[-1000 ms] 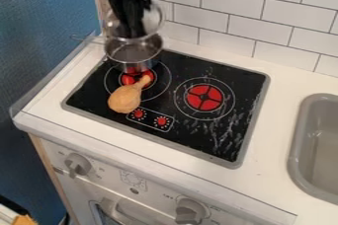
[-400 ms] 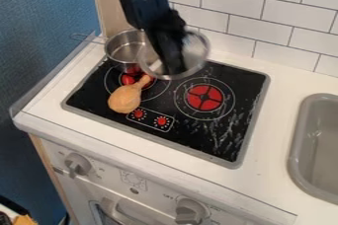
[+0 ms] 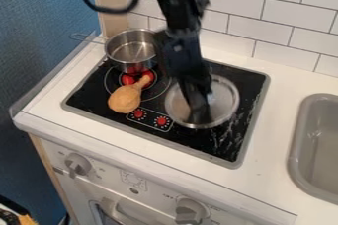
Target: Open the silver pot
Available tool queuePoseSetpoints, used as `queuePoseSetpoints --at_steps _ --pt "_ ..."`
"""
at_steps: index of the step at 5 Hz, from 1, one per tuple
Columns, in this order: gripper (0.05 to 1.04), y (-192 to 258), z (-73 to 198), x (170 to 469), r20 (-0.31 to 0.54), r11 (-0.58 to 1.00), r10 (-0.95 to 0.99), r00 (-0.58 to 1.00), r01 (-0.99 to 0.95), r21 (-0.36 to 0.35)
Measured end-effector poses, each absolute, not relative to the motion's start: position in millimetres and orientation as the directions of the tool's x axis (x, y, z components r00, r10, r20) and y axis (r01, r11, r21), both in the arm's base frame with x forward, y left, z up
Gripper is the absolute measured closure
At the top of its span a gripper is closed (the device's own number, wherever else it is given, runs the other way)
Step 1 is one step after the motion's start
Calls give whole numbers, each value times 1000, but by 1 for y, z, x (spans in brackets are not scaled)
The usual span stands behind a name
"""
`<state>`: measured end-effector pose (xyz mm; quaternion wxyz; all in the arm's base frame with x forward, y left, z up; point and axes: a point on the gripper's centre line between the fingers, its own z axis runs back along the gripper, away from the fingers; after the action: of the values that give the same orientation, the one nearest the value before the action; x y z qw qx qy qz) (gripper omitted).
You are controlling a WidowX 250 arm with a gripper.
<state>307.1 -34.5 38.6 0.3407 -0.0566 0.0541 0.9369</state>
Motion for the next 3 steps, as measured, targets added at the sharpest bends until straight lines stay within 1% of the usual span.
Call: queuePoseSetpoints --at_steps 1,2,3 --pt "802 -39 18 309 -119 -681 721 -683 -729 63" --pt "802 -43 9 311 -85 -607 789 -608 -794 42" --pt "736 -43 8 314 -76 -590 803 -590 -807 32"
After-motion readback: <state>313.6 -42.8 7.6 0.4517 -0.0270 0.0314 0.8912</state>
